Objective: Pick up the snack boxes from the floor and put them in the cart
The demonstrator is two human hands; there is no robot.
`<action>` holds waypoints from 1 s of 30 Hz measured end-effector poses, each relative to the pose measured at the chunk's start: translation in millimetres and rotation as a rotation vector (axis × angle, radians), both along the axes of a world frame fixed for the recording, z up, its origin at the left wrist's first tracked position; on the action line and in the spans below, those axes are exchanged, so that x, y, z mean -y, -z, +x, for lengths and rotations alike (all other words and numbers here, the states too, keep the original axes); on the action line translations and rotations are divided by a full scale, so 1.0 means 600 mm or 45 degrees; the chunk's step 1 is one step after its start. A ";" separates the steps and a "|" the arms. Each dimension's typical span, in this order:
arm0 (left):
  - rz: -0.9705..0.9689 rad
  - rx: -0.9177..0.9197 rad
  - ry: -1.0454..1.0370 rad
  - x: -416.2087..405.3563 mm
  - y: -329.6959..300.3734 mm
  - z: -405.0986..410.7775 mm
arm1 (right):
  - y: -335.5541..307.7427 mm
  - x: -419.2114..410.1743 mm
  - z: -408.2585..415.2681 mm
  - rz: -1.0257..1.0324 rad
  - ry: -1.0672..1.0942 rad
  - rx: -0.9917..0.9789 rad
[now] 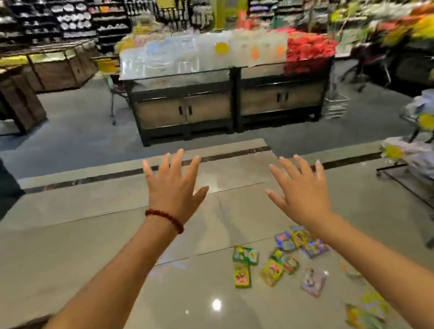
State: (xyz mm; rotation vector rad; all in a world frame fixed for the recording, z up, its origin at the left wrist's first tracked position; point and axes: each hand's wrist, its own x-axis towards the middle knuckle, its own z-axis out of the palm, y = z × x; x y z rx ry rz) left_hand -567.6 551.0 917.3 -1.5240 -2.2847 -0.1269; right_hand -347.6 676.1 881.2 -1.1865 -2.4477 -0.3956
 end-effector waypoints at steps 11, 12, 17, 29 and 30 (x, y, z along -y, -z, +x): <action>-0.151 0.075 0.267 -0.239 0.081 0.223 | 0.082 -0.162 0.276 -0.060 0.312 0.020; -0.174 0.086 0.265 -0.251 0.090 0.223 | 0.094 -0.171 0.274 -0.081 0.305 0.026; -0.292 0.173 0.192 -0.304 0.153 0.177 | 0.158 -0.232 0.219 -0.216 0.247 0.052; -0.600 0.412 -0.061 -0.526 0.403 -0.068 | 0.385 -0.503 -0.084 -0.520 -0.004 0.227; -0.620 0.419 -0.050 -0.542 0.424 -0.079 | 0.405 -0.520 -0.102 -0.540 -0.023 0.235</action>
